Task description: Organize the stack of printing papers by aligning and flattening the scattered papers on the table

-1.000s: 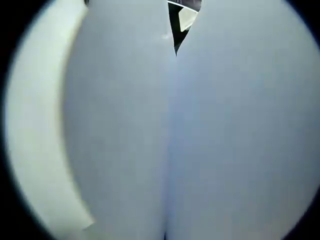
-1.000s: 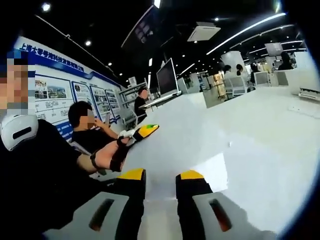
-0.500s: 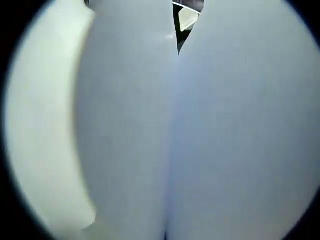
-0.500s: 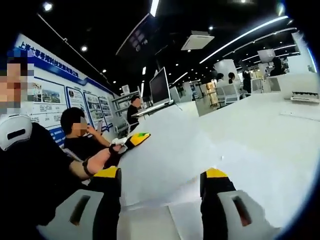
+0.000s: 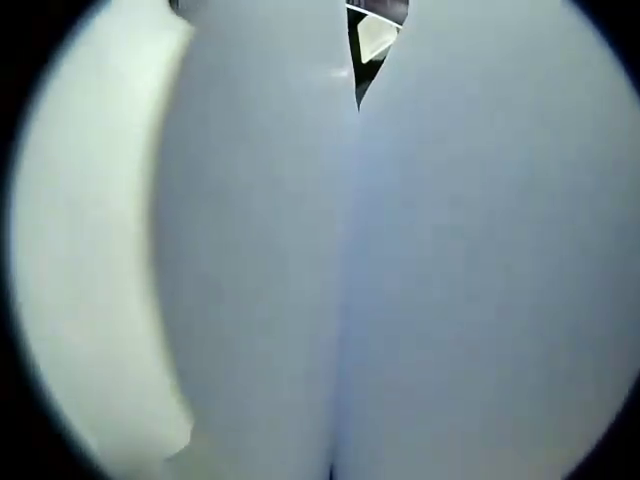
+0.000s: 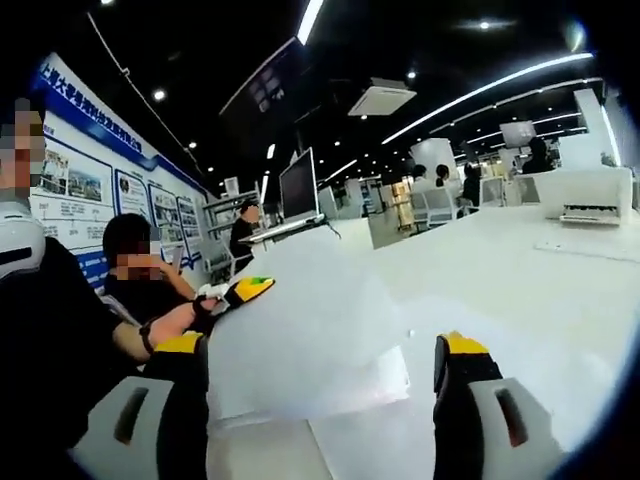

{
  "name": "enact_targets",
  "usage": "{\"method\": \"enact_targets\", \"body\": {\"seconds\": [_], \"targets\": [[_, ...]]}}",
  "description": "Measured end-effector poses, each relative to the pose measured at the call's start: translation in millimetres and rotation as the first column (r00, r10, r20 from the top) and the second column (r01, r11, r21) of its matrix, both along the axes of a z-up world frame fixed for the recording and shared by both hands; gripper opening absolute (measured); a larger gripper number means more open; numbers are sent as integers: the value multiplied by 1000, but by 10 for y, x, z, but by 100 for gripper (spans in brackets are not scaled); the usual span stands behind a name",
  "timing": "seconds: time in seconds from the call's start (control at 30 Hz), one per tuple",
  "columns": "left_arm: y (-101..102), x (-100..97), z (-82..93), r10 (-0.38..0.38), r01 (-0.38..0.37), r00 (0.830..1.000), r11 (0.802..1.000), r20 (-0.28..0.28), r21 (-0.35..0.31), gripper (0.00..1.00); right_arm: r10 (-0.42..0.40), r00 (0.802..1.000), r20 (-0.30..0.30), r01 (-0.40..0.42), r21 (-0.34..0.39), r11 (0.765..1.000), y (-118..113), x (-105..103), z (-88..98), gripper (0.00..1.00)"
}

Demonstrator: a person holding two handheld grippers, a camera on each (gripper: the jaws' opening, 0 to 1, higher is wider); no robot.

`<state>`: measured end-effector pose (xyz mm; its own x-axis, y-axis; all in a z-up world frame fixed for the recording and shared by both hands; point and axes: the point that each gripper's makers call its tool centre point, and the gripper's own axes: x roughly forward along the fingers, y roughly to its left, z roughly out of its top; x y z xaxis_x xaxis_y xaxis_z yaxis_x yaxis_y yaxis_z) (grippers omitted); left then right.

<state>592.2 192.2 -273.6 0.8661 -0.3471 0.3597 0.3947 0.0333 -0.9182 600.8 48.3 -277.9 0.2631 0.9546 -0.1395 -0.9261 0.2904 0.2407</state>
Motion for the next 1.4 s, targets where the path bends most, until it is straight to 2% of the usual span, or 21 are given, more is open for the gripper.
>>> {"method": "enact_targets", "body": {"seconds": [0.17, 0.6, 0.87, 1.4], "targets": [[1, 3, -2, 0, 0, 1000, 1000, 0, 0, 6, -25, 999, 28, 26, -21, 999, -42, 41, -24, 90], [-6, -4, 4, 0, 0, 1000, 1000, 4, 1, 6, -54, 997, 54, 57, -62, 996, -148, 2, -71, 90], [-8, -11, 8, -2, 2, 1000, 1000, 7, 1, 6, -108, 992, 66, 111, -38, 993, -303, 30, -43, 90], [-5, -17, 9, -1, 1, 1000, 1000, 8, -2, 6, -166, 982, 85, 168, -15, 986, -567, -83, -1, 90]]}}
